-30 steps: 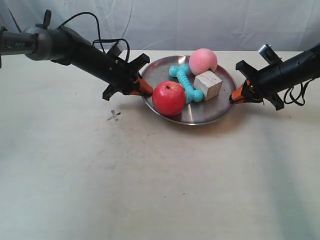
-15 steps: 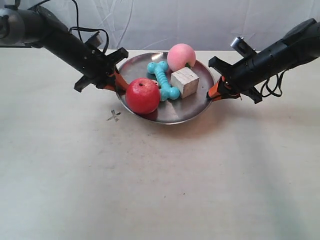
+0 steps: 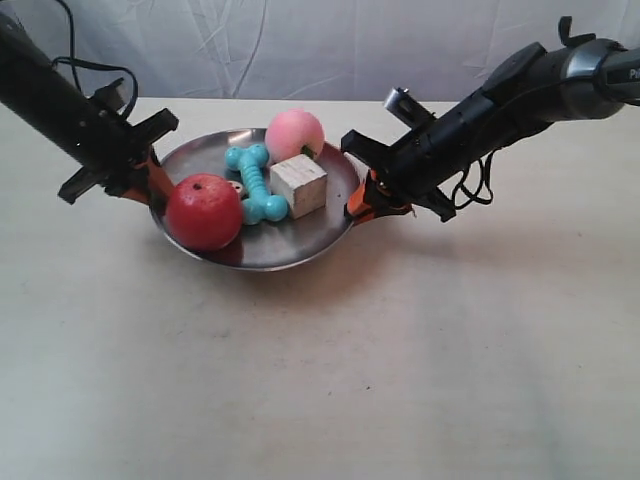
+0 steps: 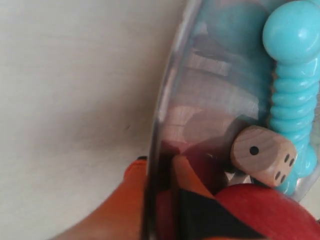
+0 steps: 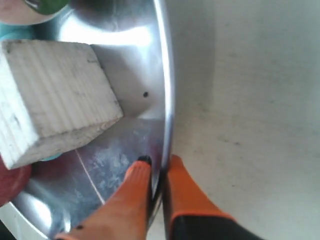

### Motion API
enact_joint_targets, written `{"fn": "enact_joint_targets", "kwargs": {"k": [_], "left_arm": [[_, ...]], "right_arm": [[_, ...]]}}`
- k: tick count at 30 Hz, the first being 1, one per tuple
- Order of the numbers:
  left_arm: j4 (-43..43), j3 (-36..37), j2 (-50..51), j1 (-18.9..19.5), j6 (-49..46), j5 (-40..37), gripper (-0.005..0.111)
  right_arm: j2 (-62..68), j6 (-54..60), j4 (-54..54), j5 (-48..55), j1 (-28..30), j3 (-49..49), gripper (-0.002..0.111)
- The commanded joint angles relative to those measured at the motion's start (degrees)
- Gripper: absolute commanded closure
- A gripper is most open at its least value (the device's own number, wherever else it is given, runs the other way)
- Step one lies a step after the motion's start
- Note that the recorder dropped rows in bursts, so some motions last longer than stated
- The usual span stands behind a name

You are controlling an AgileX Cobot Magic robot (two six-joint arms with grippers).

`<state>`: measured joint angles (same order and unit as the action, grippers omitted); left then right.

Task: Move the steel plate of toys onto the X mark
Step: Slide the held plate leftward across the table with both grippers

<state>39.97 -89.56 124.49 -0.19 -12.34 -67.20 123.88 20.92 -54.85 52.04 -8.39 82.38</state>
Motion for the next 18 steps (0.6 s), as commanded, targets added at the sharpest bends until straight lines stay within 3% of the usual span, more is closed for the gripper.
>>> {"fn": "enact_joint_targets", "kwargs": {"k": [1, 9, 18], "left_arm": [[-2.48, 5.52, -2.24, 2.68, -1.84, 2.79, 0.107], [-2.34, 12.94, -3.66, 6.35, -6.35, 7.48, 0.107], [-1.99, 16.97, -3.66, 6.40, -10.89, 12.12, 0.107]], "right_arm": [[-1.39, 3.01, -2.41, 1.77, -4.17, 0.92, 0.109], [-1.28, 2.91, -1.97, -3.12, -8.82, 0.92, 0.109], [0.67, 1.34, 0.85, -7.41, -10.44, 0.92, 0.109]]}}
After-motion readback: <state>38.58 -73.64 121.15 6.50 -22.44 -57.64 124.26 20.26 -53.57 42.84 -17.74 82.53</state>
